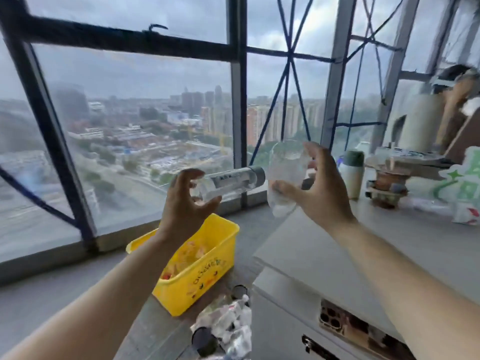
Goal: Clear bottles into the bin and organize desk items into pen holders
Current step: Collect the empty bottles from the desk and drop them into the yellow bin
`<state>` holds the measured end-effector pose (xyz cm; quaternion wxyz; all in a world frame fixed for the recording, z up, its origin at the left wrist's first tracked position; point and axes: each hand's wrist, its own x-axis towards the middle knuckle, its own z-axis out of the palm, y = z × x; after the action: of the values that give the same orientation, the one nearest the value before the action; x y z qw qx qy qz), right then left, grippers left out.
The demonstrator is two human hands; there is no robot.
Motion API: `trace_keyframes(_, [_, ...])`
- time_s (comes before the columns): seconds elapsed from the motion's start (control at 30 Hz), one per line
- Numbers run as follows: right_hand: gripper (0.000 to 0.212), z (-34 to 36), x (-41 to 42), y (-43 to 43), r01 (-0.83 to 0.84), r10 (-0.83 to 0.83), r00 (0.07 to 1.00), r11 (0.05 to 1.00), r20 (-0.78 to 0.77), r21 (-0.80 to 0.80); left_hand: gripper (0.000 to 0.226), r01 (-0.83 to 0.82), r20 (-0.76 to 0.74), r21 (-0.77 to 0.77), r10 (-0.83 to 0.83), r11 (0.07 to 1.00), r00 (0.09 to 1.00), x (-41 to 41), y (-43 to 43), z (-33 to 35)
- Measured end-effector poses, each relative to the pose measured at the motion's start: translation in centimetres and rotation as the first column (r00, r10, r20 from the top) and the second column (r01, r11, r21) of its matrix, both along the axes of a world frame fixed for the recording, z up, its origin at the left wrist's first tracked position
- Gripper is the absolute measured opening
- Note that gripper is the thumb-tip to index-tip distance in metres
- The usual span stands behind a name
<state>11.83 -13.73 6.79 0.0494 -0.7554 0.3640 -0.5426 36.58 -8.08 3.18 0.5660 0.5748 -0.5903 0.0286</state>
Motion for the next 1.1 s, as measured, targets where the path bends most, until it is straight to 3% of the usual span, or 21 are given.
trace_keyframes(0.23, [0.085,-1.8,14.9,-4.2,-0.252,0.263,0.958,0.962,0.113,-0.101,0.054,-0.23,-0.011,0.01,0.23,0.973,0.973,12.8,1.7,-1.1])
trace_keyframes(0.57, [0.08,-3.1,27.3,-13.2,-0.32,0.356,0.892,0.933,0.279,-0.167,0.057,-0.322,0.063,-0.04,0.324,0.946,0.944,21.4,-6.4,-0.7])
trace_keyframes(0.6, [0.083,-3.7,28.3,-14.5,-0.331,0.351,0.904,0.936,0.243,-0.123,0.063,-0.356,0.126,0.017,0.351,0.934,0.928,22.1,-7.9,-0.8])
trace_keyframes(0.63, [0.088,-4.4,29.1,-15.8,-0.338,0.338,0.926,0.941,0.169,-0.029,0.074,-0.42,0.227,0.168,0.38,0.892,0.897,22.6,-9.3,-1.3])
trace_keyframes(0.67, [0.095,-5.4,29.7,-17.0,-0.305,0.302,0.952,0.944,0.041,0.123,0.088,-0.497,0.335,0.399,0.382,0.771,0.861,23.1,-10.3,-2.2])
trace_keyframes(0.7, [0.103,-6.9,29.9,-18.0,-0.188,0.248,0.956,0.928,-0.158,0.322,0.1,-0.527,0.392,0.611,0.352,0.591,0.85,23.4,-10.9,-3.4])
trace_keyframes(0.73, [0.11,-8.6,29.8,-18.7,-0.03,0.22,0.907,0.884,-0.359,0.466,0.106,-0.5,0.385,0.745,0.327,0.442,0.863,23.6,-11.2,-4.6])
trace_keyframes(0.77, [0.113,-10.2,29.5,-19.2,0.076,0.232,0.844,0.841,-0.483,0.536,0.108,-0.451,0.347,0.812,0.313,0.372,0.884,23.7,-11.5,-5.8])
trace_keyframes(0.93, [0.098,-13.1,26.7,-20.1,0.135,0.324,0.778,0.75,-0.537,0.648,0.1,-0.424,0.354,0.82,0.242,0.385,0.904,23.2,-12.0,-8.4])
trace_keyframes(1.1, [0.083,-11.8,22.8,-18.4,0.156,0.296,0.79,0.75,-0.536,0.643,0.09,-0.346,0.279,0.77,0.205,0.535,0.938,19.2,-11.6,-7.3])
